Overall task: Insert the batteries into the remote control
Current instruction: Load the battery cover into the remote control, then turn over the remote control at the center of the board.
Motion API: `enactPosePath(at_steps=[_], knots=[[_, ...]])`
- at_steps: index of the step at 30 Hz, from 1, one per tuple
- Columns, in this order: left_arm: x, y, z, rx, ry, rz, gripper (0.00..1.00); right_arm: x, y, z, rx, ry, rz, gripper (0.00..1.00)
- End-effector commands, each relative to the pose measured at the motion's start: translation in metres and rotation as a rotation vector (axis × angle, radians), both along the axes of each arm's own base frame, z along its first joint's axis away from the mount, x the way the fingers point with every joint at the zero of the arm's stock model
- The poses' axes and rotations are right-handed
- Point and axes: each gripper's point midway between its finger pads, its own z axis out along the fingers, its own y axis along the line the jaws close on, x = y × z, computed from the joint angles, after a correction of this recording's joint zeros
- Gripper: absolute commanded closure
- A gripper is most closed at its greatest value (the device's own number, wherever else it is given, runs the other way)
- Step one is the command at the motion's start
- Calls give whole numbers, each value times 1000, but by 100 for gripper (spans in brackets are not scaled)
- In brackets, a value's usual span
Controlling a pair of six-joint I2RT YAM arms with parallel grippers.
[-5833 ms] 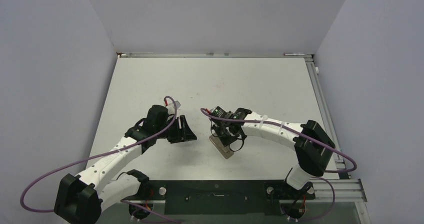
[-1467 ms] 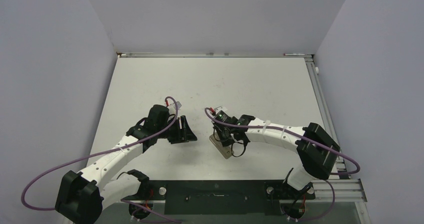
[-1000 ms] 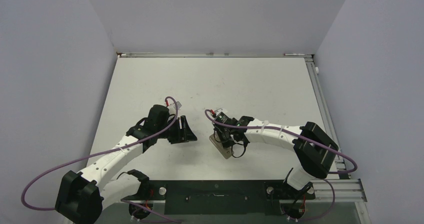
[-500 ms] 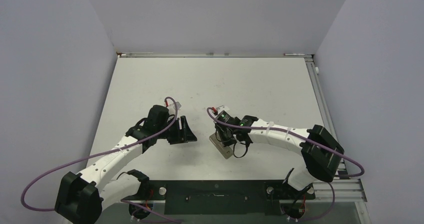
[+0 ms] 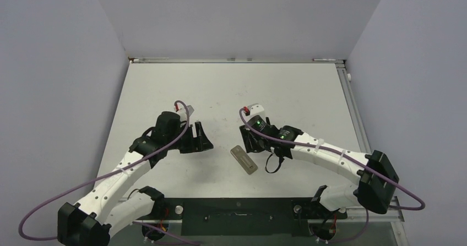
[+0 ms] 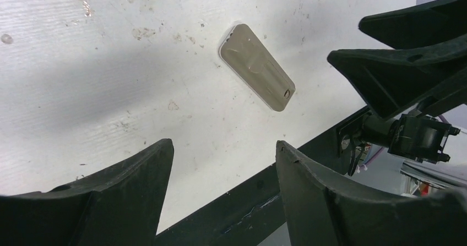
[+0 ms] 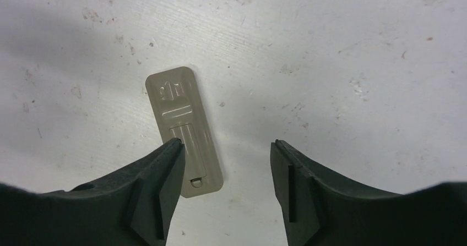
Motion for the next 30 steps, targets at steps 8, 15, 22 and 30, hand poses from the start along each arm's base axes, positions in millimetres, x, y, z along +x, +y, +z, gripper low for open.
enactPosePath(at_steps=[8, 15, 22, 30], knots=[[18, 34, 50, 131, -186, 93, 4, 25, -35, 54, 52, -244, -134, 25], [20, 50, 69, 187, -239, 139, 4, 24, -55, 76, 104, -332, -172, 16], [22, 64, 80, 213, -286, 195, 4, 24, -78, 97, 129, -399, -214, 14], [21, 79, 88, 213, -375, 266, 4, 19, -92, 117, 160, -462, -227, 14]])
